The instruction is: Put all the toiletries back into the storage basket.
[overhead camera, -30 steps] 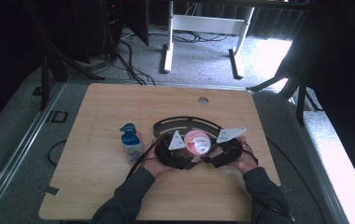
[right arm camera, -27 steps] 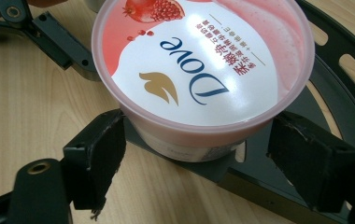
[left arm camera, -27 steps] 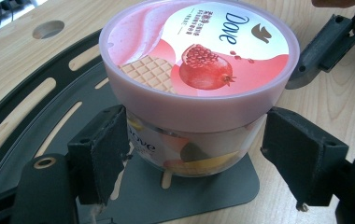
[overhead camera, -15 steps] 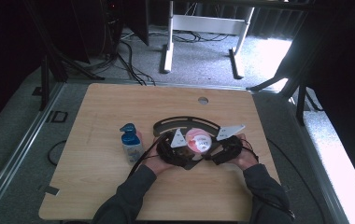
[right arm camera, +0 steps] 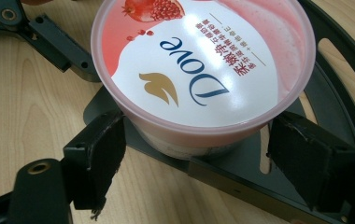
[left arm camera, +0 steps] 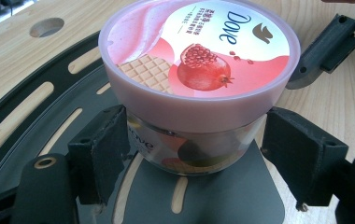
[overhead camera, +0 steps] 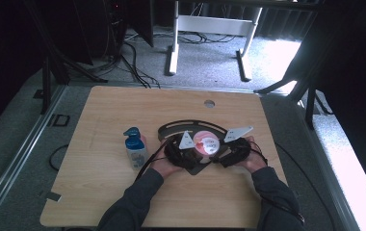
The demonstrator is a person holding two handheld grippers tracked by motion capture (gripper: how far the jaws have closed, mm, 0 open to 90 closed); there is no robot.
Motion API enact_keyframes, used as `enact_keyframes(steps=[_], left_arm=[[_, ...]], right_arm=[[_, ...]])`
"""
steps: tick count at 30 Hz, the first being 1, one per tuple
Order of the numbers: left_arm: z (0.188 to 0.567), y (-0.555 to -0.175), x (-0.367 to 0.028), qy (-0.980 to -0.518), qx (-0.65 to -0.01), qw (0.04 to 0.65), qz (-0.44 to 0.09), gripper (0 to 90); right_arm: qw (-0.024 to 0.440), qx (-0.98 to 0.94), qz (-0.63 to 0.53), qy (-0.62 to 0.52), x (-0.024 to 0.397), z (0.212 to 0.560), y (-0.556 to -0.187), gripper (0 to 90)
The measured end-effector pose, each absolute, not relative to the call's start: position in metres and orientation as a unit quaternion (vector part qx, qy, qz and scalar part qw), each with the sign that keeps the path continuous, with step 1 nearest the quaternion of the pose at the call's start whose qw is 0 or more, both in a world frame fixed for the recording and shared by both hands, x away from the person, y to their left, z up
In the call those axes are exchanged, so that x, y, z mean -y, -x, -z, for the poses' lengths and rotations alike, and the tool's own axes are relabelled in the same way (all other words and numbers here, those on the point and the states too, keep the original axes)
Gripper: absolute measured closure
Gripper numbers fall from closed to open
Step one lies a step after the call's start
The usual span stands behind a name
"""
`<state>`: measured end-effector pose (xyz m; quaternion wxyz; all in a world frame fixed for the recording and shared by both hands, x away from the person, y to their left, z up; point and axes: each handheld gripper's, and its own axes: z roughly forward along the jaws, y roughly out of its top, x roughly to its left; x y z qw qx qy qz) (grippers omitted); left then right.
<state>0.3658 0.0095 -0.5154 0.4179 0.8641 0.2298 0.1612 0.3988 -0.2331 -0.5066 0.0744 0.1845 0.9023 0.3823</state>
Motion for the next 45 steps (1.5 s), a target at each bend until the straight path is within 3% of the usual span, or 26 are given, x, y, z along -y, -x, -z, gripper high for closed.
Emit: enact_keyframes(steps=[45], left_arm=[[0.525,-0.402,0.033,-0.851,-0.266,0.421,-0.171,23.5]], right_arm=[[0.098,-0.892,-0.365,-0.246,0.261,0.509,-0.429,19.3]])
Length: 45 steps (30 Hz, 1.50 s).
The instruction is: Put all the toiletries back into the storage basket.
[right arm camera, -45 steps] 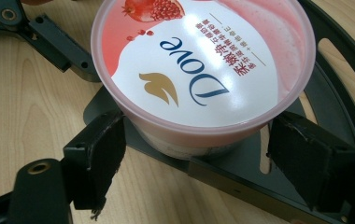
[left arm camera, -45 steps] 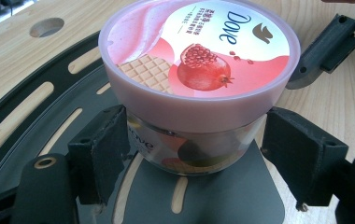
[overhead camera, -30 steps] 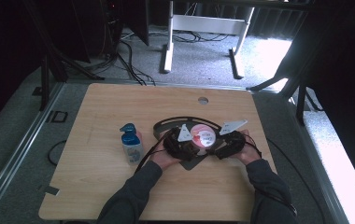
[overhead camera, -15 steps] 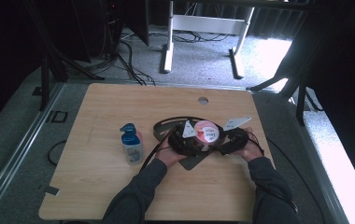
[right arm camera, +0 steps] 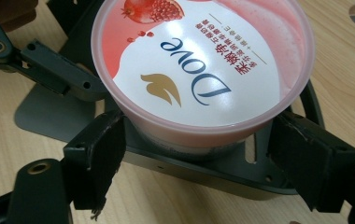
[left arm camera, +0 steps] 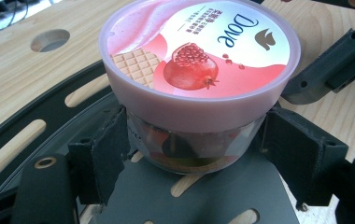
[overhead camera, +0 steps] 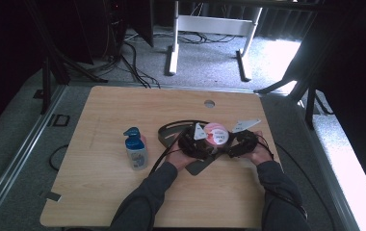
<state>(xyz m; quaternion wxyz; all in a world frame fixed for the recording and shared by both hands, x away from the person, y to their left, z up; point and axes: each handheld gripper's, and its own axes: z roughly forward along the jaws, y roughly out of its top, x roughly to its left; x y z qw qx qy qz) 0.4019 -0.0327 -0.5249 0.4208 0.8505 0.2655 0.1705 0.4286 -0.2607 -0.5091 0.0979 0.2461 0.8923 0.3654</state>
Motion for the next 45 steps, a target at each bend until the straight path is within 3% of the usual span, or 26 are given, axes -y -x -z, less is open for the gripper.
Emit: enact_keyframes(steps=[17,21,26,32,37,39,40,42,45], left_arm=[[0.535,-0.411,0.037,-0.852,-0.282,0.417,-0.142,24.6],[0.533,-0.409,0.035,-0.854,-0.282,0.413,-0.142,29.4],[0.531,-0.405,0.032,-0.856,-0.279,0.410,-0.147,35.9],[0.524,-0.399,0.027,-0.852,-0.277,0.414,-0.159,42.8],[0.524,-0.400,0.024,-0.852,-0.285,0.406,-0.169,51.0],[0.526,-0.401,0.023,-0.855,-0.284,0.403,-0.164,52.2],[0.527,-0.401,0.023,-0.855,-0.284,0.403,-0.163,56.8],[0.528,-0.401,0.023,-0.855,-0.287,0.397,-0.168,63.7],[0.529,-0.402,0.022,-0.847,-0.301,0.400,-0.177,69.1]], right_arm=[[0.096,-0.906,-0.319,-0.260,0.258,0.510,-0.436,19.3],[0.096,-0.909,-0.310,-0.260,0.257,0.509,-0.436,20.1],[0.130,-0.920,-0.278,-0.243,0.253,0.495,-0.430,23.3],[0.134,-0.917,-0.287,-0.241,0.263,0.484,-0.426,36.3],[0.135,-0.897,-0.313,-0.282,0.284,0.491,-0.428,64.0],[0.135,-0.892,-0.318,-0.291,0.287,0.491,-0.429,67.8],[0.141,-0.883,-0.322,-0.311,0.292,0.494,-0.432,77.2],[0.144,-0.879,-0.320,-0.323,0.293,0.496,-0.433,86.8],[0.148,-0.878,-0.314,-0.330,0.293,0.499,-0.435,90.0]])
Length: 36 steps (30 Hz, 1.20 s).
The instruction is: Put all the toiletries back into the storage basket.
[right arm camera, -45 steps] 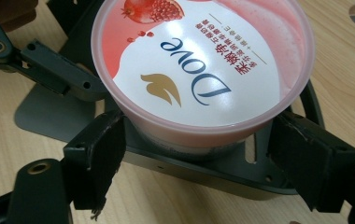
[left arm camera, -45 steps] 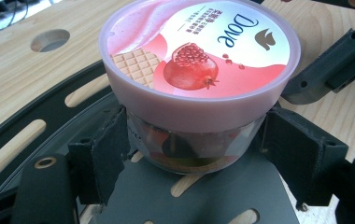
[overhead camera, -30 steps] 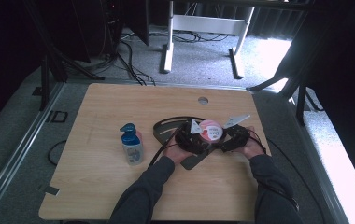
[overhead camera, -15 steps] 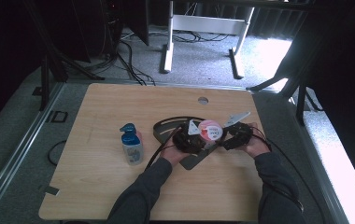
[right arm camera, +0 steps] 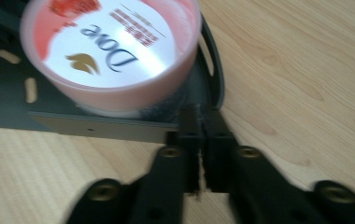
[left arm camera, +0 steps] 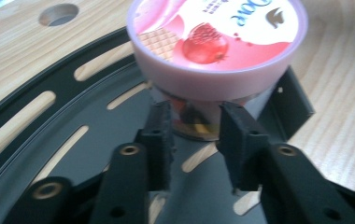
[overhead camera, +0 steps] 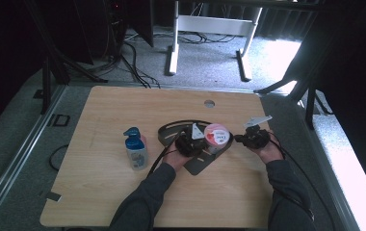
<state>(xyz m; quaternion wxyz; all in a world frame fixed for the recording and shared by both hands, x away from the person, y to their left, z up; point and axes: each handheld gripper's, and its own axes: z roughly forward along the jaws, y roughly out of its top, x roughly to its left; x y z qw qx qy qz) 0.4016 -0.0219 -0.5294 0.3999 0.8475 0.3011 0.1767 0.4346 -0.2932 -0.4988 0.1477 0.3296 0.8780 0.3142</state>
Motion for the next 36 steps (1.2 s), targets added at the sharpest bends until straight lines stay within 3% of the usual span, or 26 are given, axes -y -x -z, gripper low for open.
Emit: enact_keyframes(steps=[2,5,10,28,36], left_arm=[[0.529,-0.403,0.022,-0.846,-0.308,0.394,-0.184,80.9],[0.529,-0.405,0.023,-0.845,-0.313,0.390,-0.189,89.2],[0.529,-0.408,0.028,-0.847,-0.317,0.380,-0.192,89.2],[0.529,-0.410,0.045,-0.853,-0.309,0.377,-0.185,89.2],[0.533,-0.407,0.044,-0.862,-0.303,0.370,-0.170,78.5]], right_arm=[[0.160,-0.879,-0.301,-0.334,0.290,0.504,-0.436,90.0],[0.167,-0.871,-0.304,-0.349,0.290,0.507,-0.438,90.0],[0.185,-0.849,-0.308,-0.387,0.290,0.513,-0.446,90.0],[0.164,-0.838,-0.337,-0.397,0.296,0.518,-0.448,90.0],[0.166,-0.833,-0.343,-0.402,0.297,0.520,-0.446,89.8]])
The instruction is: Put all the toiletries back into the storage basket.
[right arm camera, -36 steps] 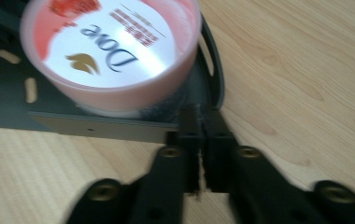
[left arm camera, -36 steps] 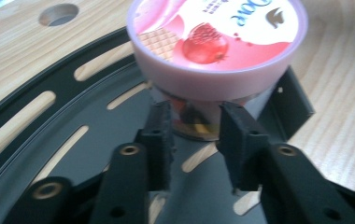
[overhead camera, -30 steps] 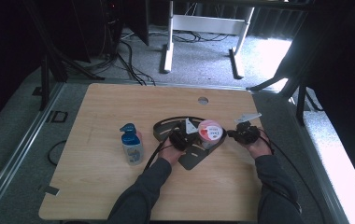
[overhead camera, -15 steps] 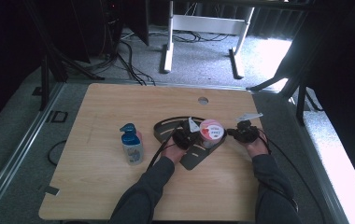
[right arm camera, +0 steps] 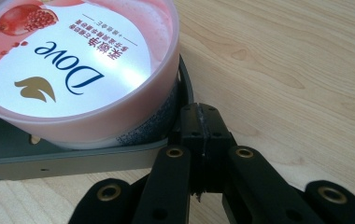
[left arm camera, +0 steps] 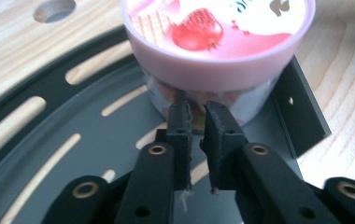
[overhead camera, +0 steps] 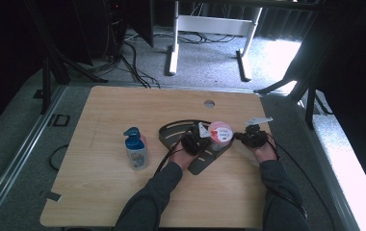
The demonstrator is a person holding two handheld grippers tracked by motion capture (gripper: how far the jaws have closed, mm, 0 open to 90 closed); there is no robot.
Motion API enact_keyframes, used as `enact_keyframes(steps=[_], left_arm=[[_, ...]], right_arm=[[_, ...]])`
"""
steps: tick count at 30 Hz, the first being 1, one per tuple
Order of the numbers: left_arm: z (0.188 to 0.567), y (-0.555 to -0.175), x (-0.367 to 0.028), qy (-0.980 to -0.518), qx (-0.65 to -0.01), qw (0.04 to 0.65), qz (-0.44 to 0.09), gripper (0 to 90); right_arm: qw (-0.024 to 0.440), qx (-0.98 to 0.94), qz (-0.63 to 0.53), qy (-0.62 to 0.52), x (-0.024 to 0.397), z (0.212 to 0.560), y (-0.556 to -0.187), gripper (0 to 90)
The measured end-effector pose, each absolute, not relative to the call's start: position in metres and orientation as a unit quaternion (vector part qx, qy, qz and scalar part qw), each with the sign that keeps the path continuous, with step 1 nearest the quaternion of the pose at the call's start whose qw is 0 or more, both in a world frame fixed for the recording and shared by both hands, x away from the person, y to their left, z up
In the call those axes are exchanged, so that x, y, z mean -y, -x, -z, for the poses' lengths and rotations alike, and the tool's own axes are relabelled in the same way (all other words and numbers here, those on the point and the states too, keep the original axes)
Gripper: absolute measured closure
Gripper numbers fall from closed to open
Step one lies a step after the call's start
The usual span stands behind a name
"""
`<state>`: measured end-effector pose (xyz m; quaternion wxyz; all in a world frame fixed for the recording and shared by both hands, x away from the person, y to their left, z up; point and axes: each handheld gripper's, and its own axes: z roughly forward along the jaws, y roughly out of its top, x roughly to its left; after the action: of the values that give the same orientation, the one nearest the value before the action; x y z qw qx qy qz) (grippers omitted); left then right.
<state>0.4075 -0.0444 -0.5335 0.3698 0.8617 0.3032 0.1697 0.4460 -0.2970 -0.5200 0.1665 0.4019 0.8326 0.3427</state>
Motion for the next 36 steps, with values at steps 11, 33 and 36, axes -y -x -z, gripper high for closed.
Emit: enact_keyframes(steps=[11,33,36], left_arm=[[0.535,-0.388,0.027,-0.866,-0.305,0.360,-0.168,71.5],[0.549,-0.368,0.002,-0.885,-0.291,0.324,-0.164,89.8],[0.549,-0.367,-0.003,-0.886,-0.292,0.325,-0.159,90.0]], right_arm=[[0.173,-0.832,-0.348,-0.395,0.305,0.518,-0.426,83.3],[0.167,-0.833,-0.369,-0.376,0.296,0.530,-0.391,80.0],[0.165,-0.835,-0.368,-0.376,0.296,0.533,-0.389,79.9]])
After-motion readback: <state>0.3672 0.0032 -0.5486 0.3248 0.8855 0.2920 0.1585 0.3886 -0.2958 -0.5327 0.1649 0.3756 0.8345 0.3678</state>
